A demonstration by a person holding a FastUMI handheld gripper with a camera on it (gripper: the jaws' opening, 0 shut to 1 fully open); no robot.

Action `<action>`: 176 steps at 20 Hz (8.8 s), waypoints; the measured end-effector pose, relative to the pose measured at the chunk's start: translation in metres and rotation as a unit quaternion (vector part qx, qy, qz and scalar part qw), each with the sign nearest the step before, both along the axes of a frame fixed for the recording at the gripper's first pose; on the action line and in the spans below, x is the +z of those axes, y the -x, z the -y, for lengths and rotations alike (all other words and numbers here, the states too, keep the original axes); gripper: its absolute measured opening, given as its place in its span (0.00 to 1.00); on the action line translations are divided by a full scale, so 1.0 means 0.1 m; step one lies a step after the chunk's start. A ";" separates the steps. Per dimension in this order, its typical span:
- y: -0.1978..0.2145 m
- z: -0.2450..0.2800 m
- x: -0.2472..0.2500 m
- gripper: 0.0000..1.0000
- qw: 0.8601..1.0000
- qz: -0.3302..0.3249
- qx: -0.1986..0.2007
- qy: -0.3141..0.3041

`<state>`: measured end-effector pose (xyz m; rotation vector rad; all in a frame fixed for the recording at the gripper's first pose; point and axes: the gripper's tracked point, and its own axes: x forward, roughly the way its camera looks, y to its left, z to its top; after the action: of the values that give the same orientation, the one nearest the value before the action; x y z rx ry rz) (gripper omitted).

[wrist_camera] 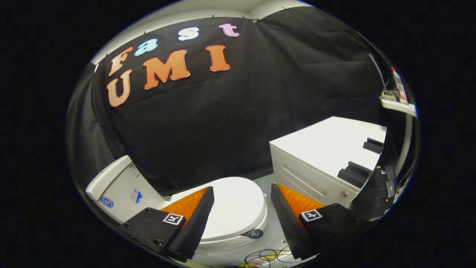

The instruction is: Open the toilet lid.

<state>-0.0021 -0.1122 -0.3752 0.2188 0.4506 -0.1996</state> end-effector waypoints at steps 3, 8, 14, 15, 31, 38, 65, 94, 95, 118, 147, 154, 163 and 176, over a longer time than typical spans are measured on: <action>0.12 0.09 -0.54 0.99 0.999 -0.039 -0.019 -0.033; 0.30 0.21 -1.21 0.99 0.992 -0.070 -0.068 -0.085; 0.43 0.34 -1.77 0.99 0.982 -0.087 -0.104 -0.131; 0.44 0.33 -1.83 0.99 0.979 -0.087 -0.111 -0.145; 0.45 0.06 -2.59 0.47 0.909 -0.104 -0.120 -0.385; 0.39 0.03 -2.62 0.19 0.874 -0.081 -0.133 -0.461; 0.20 -0.38 -1.34 0.08 0.921 -0.075 -0.077 -0.374; -0.03 -2.16 0.21 0.07 0.989 -0.022 0.053 -0.136; -0.03 -2.24 0.24 0.07 0.990 -0.020 0.059 -0.125; 0.13 -3.56 0.34 0.08 0.988 -0.013 0.154 -0.023; -0.19 -2.85 1.79 1.00 0.978 0.106 0.164 0.071; -0.39 -2.37 2.40 1.00 0.973 0.149 0.149 0.095; -0.49 -1.87 2.76 1.00 0.971 0.179 0.132 0.092; -0.49 -1.48 3.37 0.98 0.969 0.225 0.100 0.024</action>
<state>0.0465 0.0362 -0.0386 0.1637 0.0148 0.0388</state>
